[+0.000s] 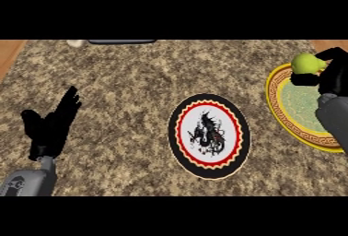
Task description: Pick the pear from the plate and place it in the plate
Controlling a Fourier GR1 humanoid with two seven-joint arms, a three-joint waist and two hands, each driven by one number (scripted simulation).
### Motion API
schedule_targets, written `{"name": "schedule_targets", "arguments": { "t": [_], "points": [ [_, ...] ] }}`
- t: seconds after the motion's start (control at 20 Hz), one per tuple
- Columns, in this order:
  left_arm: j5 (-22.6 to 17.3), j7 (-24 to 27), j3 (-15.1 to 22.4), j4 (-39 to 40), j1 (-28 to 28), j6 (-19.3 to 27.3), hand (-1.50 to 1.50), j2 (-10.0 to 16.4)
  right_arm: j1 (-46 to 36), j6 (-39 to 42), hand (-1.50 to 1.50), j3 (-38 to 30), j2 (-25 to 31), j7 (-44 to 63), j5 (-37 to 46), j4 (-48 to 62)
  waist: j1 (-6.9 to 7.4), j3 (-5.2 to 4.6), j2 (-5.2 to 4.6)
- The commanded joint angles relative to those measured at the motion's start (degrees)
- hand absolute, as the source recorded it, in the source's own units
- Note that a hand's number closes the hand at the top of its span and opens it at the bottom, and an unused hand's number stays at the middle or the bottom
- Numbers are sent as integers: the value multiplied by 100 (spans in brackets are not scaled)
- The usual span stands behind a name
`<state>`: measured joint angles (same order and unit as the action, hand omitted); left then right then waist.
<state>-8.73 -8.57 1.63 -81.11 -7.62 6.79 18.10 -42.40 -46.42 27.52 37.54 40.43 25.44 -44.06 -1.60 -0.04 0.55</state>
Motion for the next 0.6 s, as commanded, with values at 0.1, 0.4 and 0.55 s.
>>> {"name": "schedule_targets", "arguments": {
  "t": [0.1,0.4,0.55],
  "points": [
    [322,357,211,78,153,218,0,-368,863,927,150,-324,497,-664,-568,-255,111,5,-48],
    [88,206,-116,451,-435,-248,0,-52,1194,1431,-150,-1379,114,-2264,-1814,169,179,13,-88],
    [101,-81,-55,-18,-178,-292,0,-73,1567,1193,-150,-1746,161,-3061,-1795,61,187,11,-64]
  ]
}}
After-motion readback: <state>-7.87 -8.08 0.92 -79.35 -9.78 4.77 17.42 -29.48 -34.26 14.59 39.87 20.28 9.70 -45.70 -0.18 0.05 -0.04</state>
